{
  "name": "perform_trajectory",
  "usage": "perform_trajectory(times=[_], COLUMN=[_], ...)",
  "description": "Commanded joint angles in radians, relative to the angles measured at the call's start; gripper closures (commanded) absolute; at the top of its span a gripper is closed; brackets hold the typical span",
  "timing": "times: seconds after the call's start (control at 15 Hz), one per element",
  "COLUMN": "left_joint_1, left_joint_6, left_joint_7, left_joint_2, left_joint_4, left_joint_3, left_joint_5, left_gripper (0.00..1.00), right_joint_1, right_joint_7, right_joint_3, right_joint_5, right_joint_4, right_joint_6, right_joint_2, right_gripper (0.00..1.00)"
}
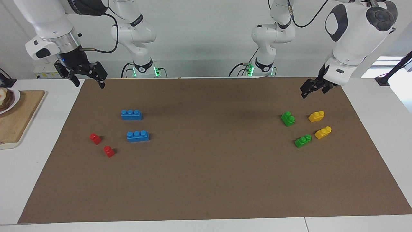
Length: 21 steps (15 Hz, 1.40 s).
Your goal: Remove green block with left arm and hold with right
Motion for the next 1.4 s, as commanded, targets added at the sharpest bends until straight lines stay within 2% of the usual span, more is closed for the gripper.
perform_trajectory(times=[0.0, 0.67, 0.93, 1.33], left_joint_1=[-0.025, -0.025, -0.024, -0.025], left_joint_6=[-0.017, -0.01, -0.017, -0.037], left_joint_7=[0.021, 0.015, 0.018, 0.02], left_joint_2=[-0.022, -0.032, -0.034, -0.028], left_joint_4=[-0.015, -0.018, -0.018, 0.024], left_joint_3=[0.025, 0.023, 0.023, 0.014], left_joint_5=[0.02, 0.02, 0.02, 0.014], left_gripper=[0.0, 0.0, 0.0, 0.0], right_joint_1=[0.002, 0.002, 0.002, 0.002], right_joint_7=[-0.02, -0.049, -0.047, -0.047], right_joint_3=[0.001, 0.003, 0.004, 0.004], right_joint_5=[-0.025, -0.028, -0.028, -0.028], right_joint_4=[-0.014, -0.014, -0.014, -0.014], right_joint_6=[-0.019, -0.031, -0.033, -0.033], right_joint_2=[-0.018, -0.018, -0.02, -0.02], right_gripper=[0.03, 0.03, 0.0, 0.0])
